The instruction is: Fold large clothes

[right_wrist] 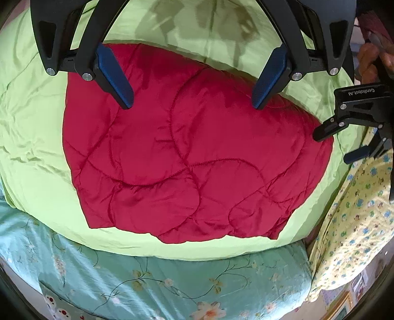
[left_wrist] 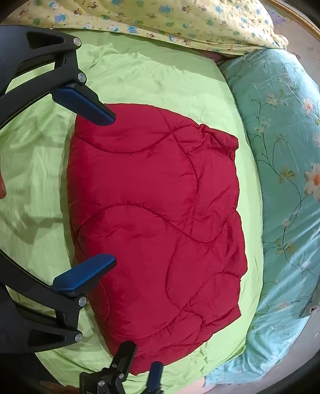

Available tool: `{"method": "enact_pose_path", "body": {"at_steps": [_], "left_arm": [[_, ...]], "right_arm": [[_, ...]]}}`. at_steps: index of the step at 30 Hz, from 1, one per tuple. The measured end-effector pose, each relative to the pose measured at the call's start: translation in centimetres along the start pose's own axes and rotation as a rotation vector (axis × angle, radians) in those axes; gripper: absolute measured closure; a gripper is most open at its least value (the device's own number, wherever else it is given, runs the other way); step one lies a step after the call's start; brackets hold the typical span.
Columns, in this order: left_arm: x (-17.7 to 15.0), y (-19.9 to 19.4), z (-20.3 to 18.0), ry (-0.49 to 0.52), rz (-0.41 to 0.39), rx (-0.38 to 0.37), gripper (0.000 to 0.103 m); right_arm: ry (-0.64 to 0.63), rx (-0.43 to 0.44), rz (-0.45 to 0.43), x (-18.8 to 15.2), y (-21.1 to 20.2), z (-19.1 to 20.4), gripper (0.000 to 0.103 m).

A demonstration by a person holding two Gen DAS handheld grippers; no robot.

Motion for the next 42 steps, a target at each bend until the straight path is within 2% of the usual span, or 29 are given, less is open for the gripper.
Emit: {"method": "enact_pose_path", "body": {"at_steps": [5, 13, 42], "left_arm": [[-0.16, 0.17, 0.07, -0.022, 0.007, -0.004, 0.0], [-0.33, 0.27, 0.15, -0.023, 0.009, -0.006, 0.0], [-0.36, 0.18, 0.51, -0.033, 0.004, 0.005, 0.0]], "right_arm": [[0.014, -0.003, -0.02, -0.13, -0.07, 0.18, 0.006], [0.015, 0.0, -0.001, -0.65, 0.46, 0.44, 0.006], [0.025, 0.007, -0.015, -0.71, -0.13, 0.48, 0.006]]}}
Point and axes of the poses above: each gripper's, at about its wrist camera, not at the fingertips, and y roughly the way its jaws point, z to its left, x to its top, the point moved 7 cm from there along y, roughly the way its jaws point, and after that the axes turned 11 degrees about z, right-handed, at the moved point
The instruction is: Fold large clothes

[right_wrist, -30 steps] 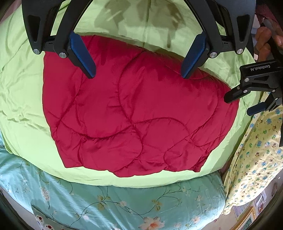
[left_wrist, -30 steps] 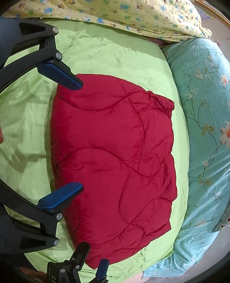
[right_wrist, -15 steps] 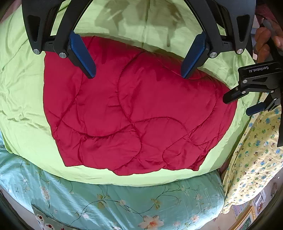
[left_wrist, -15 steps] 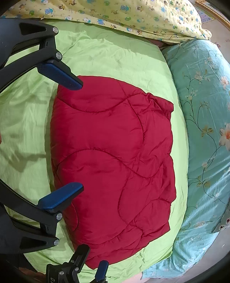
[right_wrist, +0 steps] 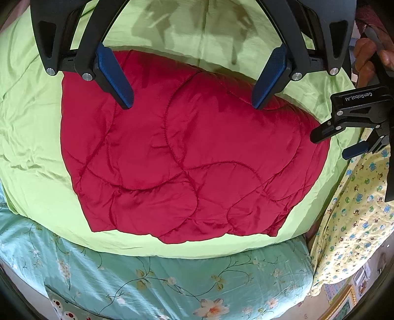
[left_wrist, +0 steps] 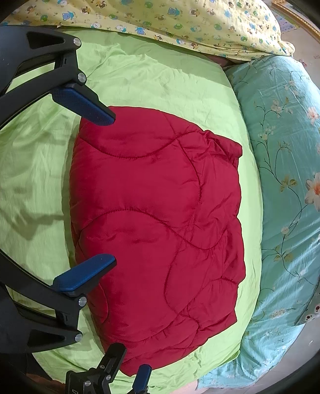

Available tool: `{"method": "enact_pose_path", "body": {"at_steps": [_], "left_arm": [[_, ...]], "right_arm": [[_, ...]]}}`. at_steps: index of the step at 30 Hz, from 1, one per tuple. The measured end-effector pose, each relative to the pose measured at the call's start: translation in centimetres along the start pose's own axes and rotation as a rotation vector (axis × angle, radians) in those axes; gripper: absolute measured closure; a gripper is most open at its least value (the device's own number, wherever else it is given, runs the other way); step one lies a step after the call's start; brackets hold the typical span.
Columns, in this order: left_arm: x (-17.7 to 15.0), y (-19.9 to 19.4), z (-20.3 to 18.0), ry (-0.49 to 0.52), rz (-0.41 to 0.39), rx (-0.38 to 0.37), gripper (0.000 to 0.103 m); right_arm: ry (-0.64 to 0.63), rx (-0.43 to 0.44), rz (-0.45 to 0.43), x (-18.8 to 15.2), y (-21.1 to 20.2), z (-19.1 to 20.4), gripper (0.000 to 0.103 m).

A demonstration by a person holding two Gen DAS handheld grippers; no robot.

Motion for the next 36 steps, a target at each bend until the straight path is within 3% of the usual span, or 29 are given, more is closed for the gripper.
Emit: {"method": "enact_pose_path", "body": {"at_steps": [36], "left_arm": [[0.07, -0.26, -0.28, 0.008, -0.008, 0.003, 0.0]], "right_arm": [[0.002, 0.006, -0.005, 0.11, -0.19, 0.1, 0.006]]}}
Point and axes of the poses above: each gripper's, at about its wrist camera, not at the fingertips, and y roughly the way its jaws point, z to its left, x to its top, the point moved 7 cm from there along y, roughly the way its jaws point, and after that the axes turned 11 degrees about z, right-handed, at the moved point
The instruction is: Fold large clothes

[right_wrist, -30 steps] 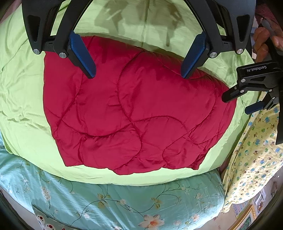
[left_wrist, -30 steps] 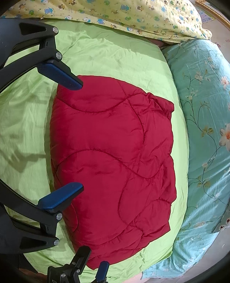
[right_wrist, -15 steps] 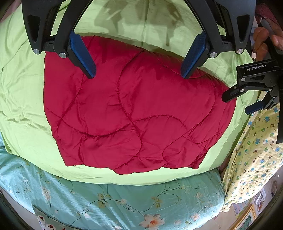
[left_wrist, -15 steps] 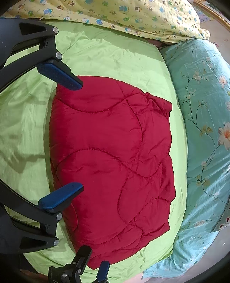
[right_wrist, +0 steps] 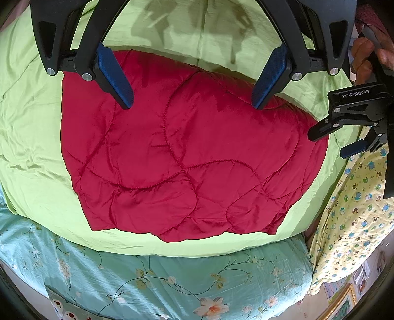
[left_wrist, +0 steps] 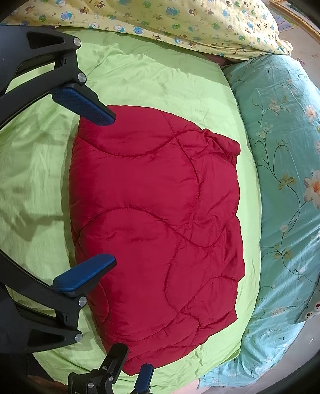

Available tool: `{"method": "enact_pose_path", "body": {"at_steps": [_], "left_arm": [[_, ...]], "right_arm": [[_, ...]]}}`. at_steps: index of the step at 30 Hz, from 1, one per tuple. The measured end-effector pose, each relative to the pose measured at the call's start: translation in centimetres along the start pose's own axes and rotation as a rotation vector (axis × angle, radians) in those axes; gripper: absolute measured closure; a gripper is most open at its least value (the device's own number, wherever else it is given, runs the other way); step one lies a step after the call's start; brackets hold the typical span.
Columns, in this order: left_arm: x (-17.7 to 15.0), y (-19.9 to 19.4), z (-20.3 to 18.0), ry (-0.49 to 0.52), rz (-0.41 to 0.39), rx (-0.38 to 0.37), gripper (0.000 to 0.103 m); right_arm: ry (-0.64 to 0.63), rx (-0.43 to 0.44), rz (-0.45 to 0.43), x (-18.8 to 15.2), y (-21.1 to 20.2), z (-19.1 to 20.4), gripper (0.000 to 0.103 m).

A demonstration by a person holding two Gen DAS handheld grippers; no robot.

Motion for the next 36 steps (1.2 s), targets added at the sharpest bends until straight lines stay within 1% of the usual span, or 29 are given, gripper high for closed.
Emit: {"method": "enact_pose_path", "body": {"at_steps": [36], "left_arm": [[-0.06, 0.08, -0.55, 0.006, 0.002, 0.003, 0.0]], "right_arm": [[0.02, 0.006, -0.016, -0.2, -0.48, -0.66, 0.006]]}}
Point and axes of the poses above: each gripper's, at about its wrist camera, not at the fingertips, and y roughly the way its jaws point, z to its left, x to its top, the point moved 7 cm from there along y, roughly the way its jaws point, and after that the axes turned 11 degrees about z, right-handed, at the moved point
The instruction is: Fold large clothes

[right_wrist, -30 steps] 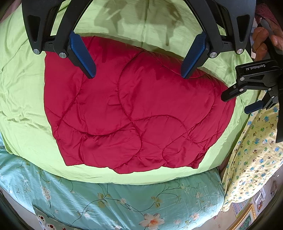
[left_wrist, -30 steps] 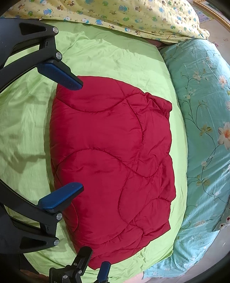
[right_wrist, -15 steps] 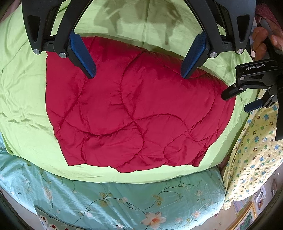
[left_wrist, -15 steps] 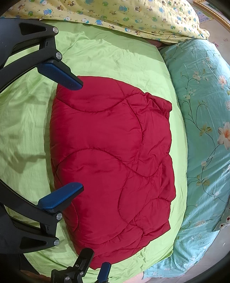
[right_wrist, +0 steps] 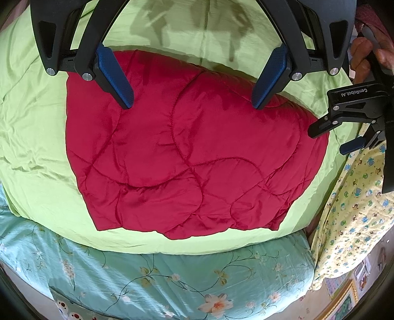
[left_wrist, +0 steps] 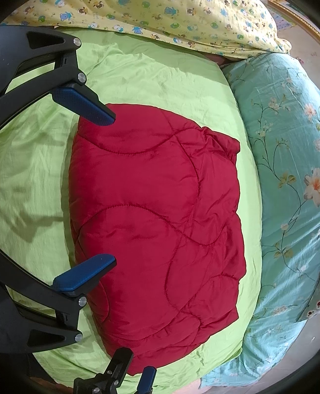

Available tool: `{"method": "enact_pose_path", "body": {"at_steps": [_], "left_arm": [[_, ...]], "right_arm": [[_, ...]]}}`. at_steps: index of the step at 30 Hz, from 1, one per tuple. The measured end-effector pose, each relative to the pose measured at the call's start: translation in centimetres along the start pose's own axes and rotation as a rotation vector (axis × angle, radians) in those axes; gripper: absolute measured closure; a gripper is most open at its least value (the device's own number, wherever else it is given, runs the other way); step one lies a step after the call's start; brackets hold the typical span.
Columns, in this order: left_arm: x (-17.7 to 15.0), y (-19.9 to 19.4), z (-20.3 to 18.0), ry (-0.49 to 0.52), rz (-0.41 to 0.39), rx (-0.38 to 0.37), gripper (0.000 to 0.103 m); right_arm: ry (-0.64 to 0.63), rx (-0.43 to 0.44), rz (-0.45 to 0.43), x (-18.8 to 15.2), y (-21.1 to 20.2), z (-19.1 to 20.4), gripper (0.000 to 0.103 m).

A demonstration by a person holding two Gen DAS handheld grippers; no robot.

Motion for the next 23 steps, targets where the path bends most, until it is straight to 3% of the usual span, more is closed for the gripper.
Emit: {"method": "enact_pose_path", "body": {"at_steps": [23], "left_arm": [[0.12, 0.27, 0.13, -0.016, 0.0, -0.047, 0.0]], "right_arm": [[0.005, 0.022, -0.012, -0.19, 0.1, 0.23, 0.006]]}}
Point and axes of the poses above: each gripper's, at about its wrist camera, not at the fingertips, and y roughly the way its jaws point, z to its left, x to its top, the point moved 7 cm from there along y, roughly the way its jaws point, and after that the axes turned 11 degrees about z, right-handed, at the moved point
